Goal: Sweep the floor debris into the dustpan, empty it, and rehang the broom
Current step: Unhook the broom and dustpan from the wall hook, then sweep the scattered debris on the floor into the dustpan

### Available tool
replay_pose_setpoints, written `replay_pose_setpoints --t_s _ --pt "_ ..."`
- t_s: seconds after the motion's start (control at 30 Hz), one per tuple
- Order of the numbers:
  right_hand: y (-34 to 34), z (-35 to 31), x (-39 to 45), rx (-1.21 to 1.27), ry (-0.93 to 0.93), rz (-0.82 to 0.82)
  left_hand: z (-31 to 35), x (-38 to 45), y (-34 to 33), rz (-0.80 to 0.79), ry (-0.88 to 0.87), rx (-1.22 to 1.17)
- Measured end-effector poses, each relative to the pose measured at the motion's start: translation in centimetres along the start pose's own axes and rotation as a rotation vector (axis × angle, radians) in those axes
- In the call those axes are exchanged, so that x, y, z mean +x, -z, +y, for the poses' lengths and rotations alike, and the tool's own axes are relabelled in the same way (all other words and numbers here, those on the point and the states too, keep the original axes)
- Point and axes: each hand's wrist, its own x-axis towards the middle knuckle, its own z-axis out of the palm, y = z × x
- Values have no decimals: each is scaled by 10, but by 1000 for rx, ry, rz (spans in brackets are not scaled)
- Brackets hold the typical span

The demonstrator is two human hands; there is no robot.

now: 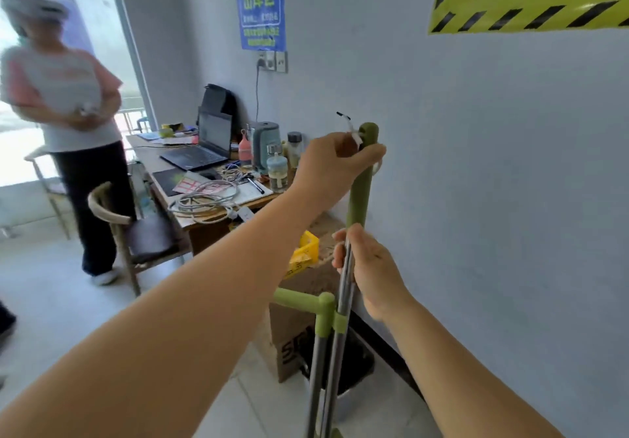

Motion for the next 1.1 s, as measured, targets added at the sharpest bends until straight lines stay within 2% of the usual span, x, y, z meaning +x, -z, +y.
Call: replay_pose_setpoints --t_s 0.17,0.33,0.4,0.53,0.6,0.73,0.8,0.93,1.1 --pt "-67 0 -1 101 -39 -102 -52 -34 76 30 103 57" --pt "-129 -4 4 182 -109 -231 -107 -77 132 128 388 187" --pt "-150 -4 9 218 -102 -288 -126 -98 149 51 490 356" --pt "-193 -5 15 298 -129 -453 -146 -132 178 -299 696 773" --pt "-213 -7 13 313 -145 -533 -151 -142 187 -310 758 843" --pt "-249 -14 6 332 -171 -679 -159 -161 206 -189 873 877" --pt "-266 -14 1 314 -178 -729 -163 -172 215 -134 949 813" --pt "-316 -8 -18 218 -180 -746 -179 -199 231 -36 1017 674" --pt "-382 -4 -49 182 -118 -811 -201 -229 266 177 1055 592"
